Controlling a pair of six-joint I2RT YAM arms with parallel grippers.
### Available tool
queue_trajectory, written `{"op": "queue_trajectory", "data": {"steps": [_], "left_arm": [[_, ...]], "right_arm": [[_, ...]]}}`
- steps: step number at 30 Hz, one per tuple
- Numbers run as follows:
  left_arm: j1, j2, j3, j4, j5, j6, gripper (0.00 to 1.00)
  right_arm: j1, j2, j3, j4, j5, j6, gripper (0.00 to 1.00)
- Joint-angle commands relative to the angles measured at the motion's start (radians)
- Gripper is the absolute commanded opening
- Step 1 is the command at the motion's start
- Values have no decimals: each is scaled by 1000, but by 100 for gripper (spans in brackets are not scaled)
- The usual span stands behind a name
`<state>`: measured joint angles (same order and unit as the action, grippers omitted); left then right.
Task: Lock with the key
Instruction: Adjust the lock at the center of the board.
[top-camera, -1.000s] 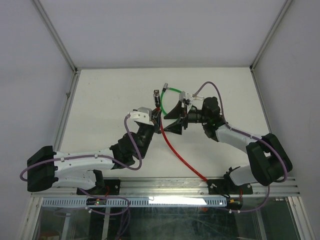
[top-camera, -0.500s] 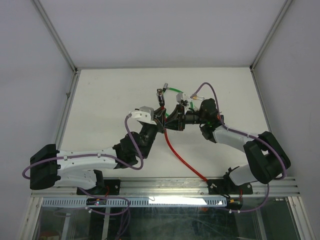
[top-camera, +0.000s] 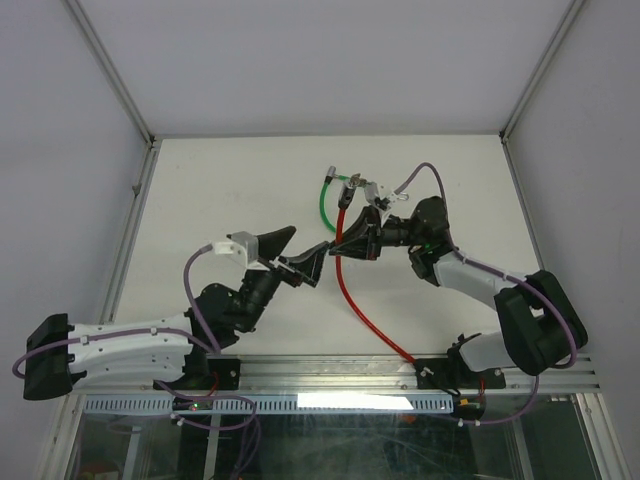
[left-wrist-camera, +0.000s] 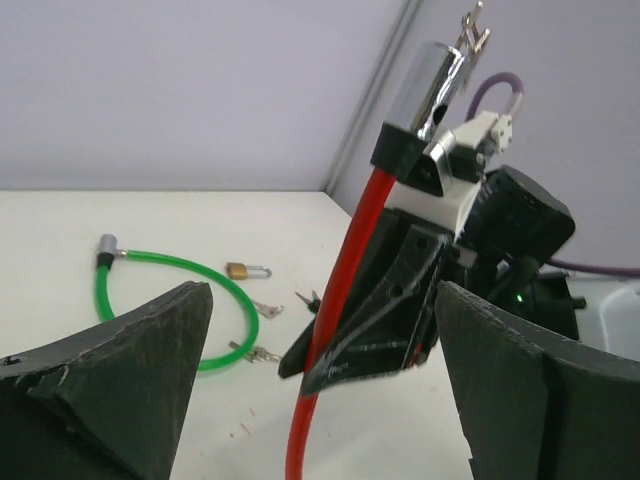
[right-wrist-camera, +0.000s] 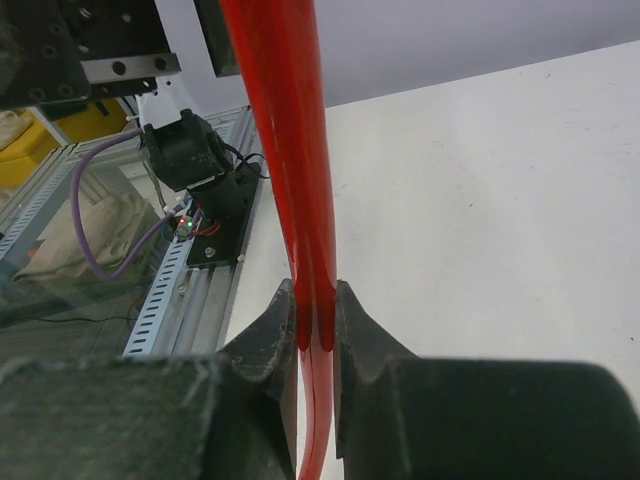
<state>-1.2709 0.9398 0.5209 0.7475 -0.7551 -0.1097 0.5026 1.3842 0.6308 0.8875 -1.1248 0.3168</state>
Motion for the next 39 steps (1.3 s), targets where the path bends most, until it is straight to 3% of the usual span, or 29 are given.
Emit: {"op": "queue_trajectory", "data": {"steps": [1, 4, 8, 15, 20, 26, 34, 39], "left_arm": [[-7, -156, -161, 84, 216, -35, 99], [18, -256, -235, 88, 382, -4, 99], [76, -281, -214, 25, 579, 18, 99], [294, -124, -82, -36, 935, -117, 99], [437, 12, 10, -33, 1101, -223, 99], [503, 127, 69, 15, 1206, -310, 97], [508, 219, 108, 78, 1273, -349, 68], [507, 257, 131, 106, 1284, -365, 61]], "right_arm": [[-6, -55, -6, 70, -82, 25, 0], [-6, -70, -7, 55, -111, 5, 0], [-7, -79, -6, 37, -142, -9, 0], [-6, -102, -8, -27, -166, -62, 0], [-7, -105, -11, -39, -174, -73, 0], [-6, -100, -11, -39, -179, -71, 0], [-7, -89, -8, -46, -179, -70, 0], [-6, -85, -6, -48, -179, -66, 0]]}}
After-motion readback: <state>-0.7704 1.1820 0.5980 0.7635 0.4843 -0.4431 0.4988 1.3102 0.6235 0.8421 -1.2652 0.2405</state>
